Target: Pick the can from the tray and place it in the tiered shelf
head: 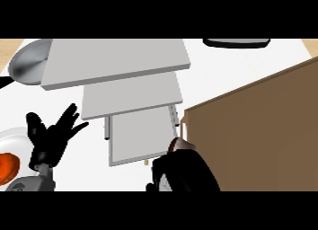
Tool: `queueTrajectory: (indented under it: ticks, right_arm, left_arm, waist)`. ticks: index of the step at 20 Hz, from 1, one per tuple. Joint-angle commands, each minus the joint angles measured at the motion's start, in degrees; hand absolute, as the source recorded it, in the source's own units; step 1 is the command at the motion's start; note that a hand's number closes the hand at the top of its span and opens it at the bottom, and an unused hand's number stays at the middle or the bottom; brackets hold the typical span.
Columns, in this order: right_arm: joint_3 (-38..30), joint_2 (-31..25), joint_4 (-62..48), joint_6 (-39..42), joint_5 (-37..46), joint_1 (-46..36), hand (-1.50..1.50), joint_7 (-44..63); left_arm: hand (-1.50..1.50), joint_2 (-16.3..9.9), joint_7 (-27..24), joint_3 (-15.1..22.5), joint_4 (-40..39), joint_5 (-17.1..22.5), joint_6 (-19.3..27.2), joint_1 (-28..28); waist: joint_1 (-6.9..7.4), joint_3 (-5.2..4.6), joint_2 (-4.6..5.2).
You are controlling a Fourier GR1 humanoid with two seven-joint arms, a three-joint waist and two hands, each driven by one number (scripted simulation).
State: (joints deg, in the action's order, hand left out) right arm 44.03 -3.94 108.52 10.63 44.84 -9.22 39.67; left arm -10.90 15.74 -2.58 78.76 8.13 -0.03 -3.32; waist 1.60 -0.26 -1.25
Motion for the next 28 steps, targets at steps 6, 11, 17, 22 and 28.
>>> queueTrajectory:
  ticks: [6,11,17,22,28]
  right_arm:
    - [16.6,3.7,12.1,-10.4,11.0,-12.4,1.50,24.7]
    - [14.8,3.7,15.8,-7.4,12.6,-20.9,1.50,34.1]
    - [7.0,3.8,18.2,-3.5,9.4,-29.4,1.50,39.0]
    - [-1.8,3.9,13.8,-5.3,5.6,-38.0,1.50,40.8]
    - [-13.0,3.9,7.5,-2.4,-1.5,-50.5,1.50,42.3]
  left_arm:
    - [0.00,-1.3,1.1,-1.4,-2.1,0.4,-0.5,0.9]
    - [0.00,0.2,0.3,-0.5,-0.7,0.0,0.3,2.6]
    - [0.00,-0.4,1.9,-1.0,-0.8,0.2,0.3,1.1]
    - [0.00,-0.4,1.9,-0.3,-1.1,-0.6,0.2,1.4]
    - [0.00,0.3,1.4,0.7,-0.4,-1.7,0.9,2.3]
  waist:
    - [-1.39,-0.04,0.13]
    - [-0.99,-0.11,-0.03]
    - [-1.52,-0.15,0.08]
    - [-0.90,-0.18,0.28]
    - [-0.61,-0.04,0.31]
